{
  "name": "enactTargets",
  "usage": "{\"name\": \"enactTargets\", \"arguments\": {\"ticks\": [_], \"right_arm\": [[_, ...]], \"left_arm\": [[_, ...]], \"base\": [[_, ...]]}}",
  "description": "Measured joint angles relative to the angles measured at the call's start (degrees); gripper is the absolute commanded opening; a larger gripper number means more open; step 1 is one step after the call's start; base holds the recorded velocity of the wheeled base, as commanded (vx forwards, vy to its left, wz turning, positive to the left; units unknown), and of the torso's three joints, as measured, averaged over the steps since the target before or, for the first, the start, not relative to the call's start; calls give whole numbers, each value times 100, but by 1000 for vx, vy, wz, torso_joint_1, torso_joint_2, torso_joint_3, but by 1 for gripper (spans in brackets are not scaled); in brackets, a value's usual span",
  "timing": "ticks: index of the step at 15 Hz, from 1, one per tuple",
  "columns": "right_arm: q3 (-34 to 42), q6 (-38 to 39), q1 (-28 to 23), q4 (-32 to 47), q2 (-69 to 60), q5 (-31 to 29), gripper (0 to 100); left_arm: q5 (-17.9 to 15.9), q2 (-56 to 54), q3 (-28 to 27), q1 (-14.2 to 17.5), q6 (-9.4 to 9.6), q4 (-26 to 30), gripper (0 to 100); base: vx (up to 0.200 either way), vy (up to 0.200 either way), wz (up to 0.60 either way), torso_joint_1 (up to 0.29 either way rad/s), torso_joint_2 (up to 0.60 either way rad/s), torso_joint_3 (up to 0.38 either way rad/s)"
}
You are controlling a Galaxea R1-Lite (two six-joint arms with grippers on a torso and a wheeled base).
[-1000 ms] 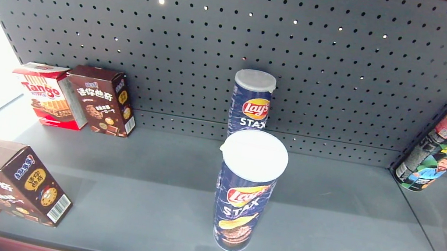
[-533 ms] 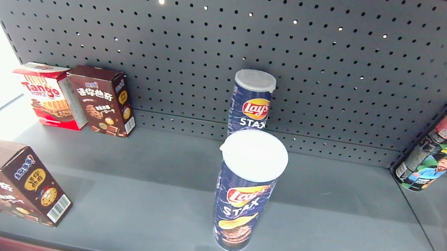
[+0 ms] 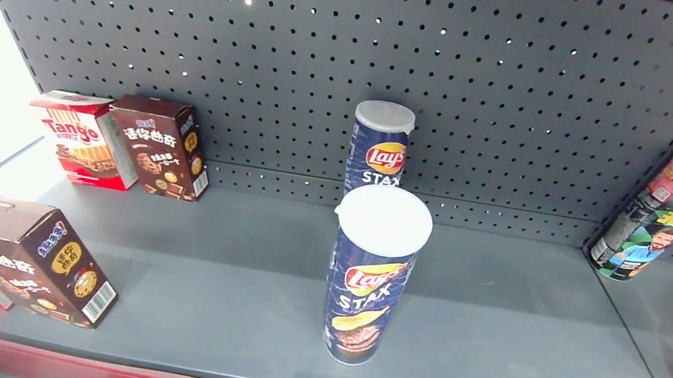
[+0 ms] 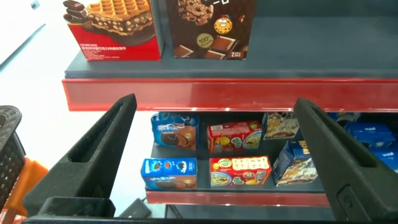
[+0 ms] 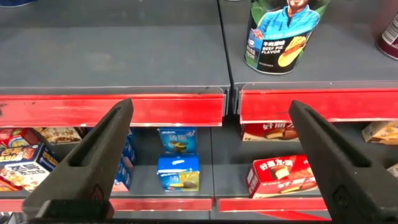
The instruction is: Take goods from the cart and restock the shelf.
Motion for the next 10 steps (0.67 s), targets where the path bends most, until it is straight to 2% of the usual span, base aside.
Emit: {"name": "enactTargets", "arguments": {"ticks": [10], "right_arm": [[0, -44, 0, 15, 0, 9, 100]], "left_arm": [[-7, 0, 0, 0, 6, -2, 100]], "base": [[0, 0, 0, 0, 0, 0]]}}
